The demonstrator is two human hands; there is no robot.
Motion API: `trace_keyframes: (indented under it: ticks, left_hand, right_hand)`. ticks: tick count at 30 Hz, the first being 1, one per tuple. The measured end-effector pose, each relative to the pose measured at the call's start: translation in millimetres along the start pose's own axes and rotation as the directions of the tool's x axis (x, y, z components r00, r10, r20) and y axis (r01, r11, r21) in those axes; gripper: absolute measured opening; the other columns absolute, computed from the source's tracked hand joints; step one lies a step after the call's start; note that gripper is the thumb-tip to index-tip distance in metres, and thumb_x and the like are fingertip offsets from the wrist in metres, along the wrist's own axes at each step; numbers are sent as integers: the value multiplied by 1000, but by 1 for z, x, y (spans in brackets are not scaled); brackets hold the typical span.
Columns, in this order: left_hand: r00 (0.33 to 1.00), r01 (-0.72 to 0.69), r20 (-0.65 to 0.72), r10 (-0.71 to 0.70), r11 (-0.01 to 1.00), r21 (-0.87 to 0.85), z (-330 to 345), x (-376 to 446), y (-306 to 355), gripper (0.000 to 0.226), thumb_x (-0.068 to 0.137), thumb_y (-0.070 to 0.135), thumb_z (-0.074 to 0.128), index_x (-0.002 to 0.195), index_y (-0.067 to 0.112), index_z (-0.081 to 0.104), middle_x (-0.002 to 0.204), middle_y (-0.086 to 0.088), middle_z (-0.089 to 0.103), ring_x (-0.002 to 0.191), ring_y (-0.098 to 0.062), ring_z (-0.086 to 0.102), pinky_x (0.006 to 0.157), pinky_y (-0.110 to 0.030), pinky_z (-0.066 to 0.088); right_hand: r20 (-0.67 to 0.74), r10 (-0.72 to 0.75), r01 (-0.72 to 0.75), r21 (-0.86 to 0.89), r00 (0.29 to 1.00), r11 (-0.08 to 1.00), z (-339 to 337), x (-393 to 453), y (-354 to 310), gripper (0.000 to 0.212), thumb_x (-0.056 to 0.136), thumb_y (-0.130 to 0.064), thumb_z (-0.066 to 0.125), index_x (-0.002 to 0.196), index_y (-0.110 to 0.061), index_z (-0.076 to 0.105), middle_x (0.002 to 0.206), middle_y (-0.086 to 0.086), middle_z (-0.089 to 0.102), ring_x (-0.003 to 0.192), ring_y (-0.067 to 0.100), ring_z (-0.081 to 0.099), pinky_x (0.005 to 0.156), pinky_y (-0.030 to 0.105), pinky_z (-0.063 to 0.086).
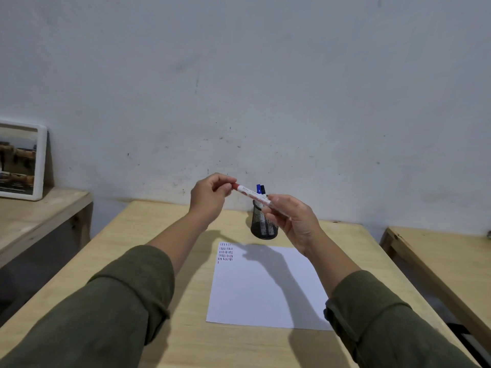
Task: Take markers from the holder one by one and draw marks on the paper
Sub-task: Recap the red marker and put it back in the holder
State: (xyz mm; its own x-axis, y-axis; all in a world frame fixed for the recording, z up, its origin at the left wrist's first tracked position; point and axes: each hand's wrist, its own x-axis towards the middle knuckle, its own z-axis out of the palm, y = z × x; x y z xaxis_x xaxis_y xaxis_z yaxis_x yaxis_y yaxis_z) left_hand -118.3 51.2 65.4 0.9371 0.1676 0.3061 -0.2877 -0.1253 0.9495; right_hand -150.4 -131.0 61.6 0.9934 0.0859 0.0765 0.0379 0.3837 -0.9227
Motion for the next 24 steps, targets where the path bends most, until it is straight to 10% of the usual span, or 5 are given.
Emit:
trace_keyframes:
  ticks: [12,15,24]
  left_hand:
    - [976,-139,164,146,989,-54,54,26,32,25,86,5,58,106,18,65,96,1,69,88,-7,66,85,-17,47]
    - [979,-110,163,121,991,-74,65,33,26,38,88,12,58,123,26,53,108,3,68,101,-9,64,88,-17,44]
    - [975,-4,204,-93,902,431,72,52,-41,59,88,29,59,141,21,35,144,-1,46,134,-20,41,109,-32,30]
  right_hand:
    - [11,-106,98,-480,994,872,-9,30,-8,16,92,-15,58,105,-12,65,81,0,66,60,7,63,55,12,47]
    - [-18,-228,176,-579,973,796,-12,48,-11,12,93,-16,54,99,-20,63,82,-3,66,76,5,64,73,20,49]
    - [-107,-454,185,-812,885,553,-25,97,-6,32,90,-23,57,122,-24,53,96,-3,67,101,15,60,82,26,39]
